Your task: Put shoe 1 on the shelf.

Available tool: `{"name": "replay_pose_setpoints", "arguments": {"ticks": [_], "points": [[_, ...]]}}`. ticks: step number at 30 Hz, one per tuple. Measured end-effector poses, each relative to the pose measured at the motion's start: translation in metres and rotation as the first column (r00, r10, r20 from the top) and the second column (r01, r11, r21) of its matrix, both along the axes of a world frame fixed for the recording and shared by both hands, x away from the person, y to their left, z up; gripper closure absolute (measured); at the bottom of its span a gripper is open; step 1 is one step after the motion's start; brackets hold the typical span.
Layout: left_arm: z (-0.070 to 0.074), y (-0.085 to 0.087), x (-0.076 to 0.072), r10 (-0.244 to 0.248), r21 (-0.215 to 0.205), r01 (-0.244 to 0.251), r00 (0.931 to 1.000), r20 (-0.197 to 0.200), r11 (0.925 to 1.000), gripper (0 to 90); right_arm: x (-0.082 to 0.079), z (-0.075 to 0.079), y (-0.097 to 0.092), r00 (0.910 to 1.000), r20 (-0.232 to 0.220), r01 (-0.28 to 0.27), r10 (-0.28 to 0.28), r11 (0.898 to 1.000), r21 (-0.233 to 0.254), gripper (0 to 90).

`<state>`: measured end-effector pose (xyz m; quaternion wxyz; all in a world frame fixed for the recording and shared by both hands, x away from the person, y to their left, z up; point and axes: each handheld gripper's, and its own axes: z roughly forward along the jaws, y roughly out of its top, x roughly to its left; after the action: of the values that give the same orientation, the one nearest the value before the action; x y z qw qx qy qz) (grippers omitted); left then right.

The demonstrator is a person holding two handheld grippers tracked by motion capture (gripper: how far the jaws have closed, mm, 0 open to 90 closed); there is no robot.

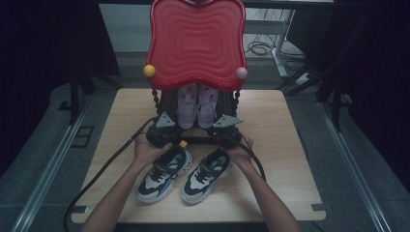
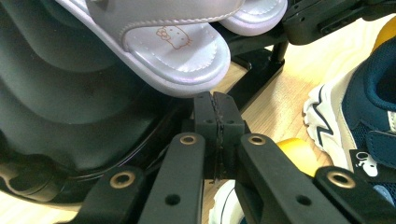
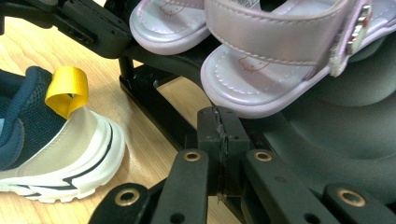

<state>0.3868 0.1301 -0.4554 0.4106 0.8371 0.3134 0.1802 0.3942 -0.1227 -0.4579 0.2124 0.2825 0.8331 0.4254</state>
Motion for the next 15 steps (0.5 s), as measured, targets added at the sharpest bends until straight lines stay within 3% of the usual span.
{"name": "replay_pose_setpoints", "arguments": {"ticks": [15], "points": [[0.0001,-0.007,0.0032,-0.012,0.006,0.012,0.9998,-0.014,0.9999,89.9,0.0019,0.0027,0.0036,1.0,-0.002,-0.008,0.007,1.0,-0.014,88.9]]}}
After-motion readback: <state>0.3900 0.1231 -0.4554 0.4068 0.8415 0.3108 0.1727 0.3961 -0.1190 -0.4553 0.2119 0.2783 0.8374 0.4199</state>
